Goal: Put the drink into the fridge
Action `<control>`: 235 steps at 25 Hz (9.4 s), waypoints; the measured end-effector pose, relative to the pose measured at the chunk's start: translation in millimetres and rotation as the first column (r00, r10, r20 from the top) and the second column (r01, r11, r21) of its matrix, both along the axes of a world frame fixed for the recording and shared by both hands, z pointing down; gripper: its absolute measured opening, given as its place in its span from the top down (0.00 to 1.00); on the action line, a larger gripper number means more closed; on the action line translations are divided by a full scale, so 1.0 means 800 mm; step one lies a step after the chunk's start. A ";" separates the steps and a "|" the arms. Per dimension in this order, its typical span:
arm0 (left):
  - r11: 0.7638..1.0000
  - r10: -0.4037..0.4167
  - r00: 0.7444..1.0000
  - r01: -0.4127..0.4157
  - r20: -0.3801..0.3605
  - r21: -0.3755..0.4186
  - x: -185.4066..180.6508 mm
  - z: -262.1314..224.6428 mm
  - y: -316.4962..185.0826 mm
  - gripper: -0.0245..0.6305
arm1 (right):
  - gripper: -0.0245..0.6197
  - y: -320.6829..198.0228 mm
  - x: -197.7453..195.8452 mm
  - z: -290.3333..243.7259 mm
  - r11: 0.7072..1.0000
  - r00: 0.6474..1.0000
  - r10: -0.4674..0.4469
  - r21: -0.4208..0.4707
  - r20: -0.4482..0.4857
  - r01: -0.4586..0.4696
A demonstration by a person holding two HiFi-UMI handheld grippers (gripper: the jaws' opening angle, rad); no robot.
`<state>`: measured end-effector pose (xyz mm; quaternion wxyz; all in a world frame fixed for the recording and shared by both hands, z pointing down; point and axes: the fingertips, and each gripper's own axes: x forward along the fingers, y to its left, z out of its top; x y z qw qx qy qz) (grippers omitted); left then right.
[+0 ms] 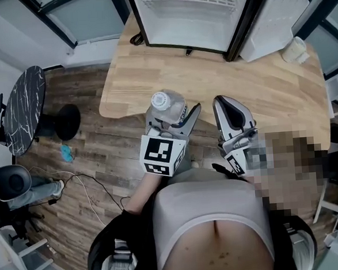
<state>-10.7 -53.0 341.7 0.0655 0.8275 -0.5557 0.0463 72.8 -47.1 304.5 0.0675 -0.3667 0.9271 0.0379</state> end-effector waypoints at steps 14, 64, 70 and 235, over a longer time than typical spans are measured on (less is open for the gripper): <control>0.997 0.076 0.997 -0.076 0.012 -0.010 -0.036 0.002 -0.156 0.44 | 0.90 -0.152 -0.036 -0.004 0.997 0.997 0.079 0.004 0.006 -0.079; 0.983 0.170 0.984 -0.165 0.057 -0.079 -0.041 0.082 -0.357 0.44 | 0.91 -0.313 -0.048 0.039 0.984 0.990 0.138 -0.115 -0.002 -0.137; 0.984 0.162 0.984 -0.155 0.072 -0.086 -0.040 0.105 -0.378 0.44 | 0.90 -0.317 -0.048 0.054 0.979 0.990 0.143 -0.146 -0.008 -0.143; 0.987 -0.071 0.982 0.095 0.175 -0.131 -0.071 0.198 -0.606 0.44 | 0.90 -0.330 -0.042 0.103 0.953 0.986 0.159 -0.254 -0.043 -0.165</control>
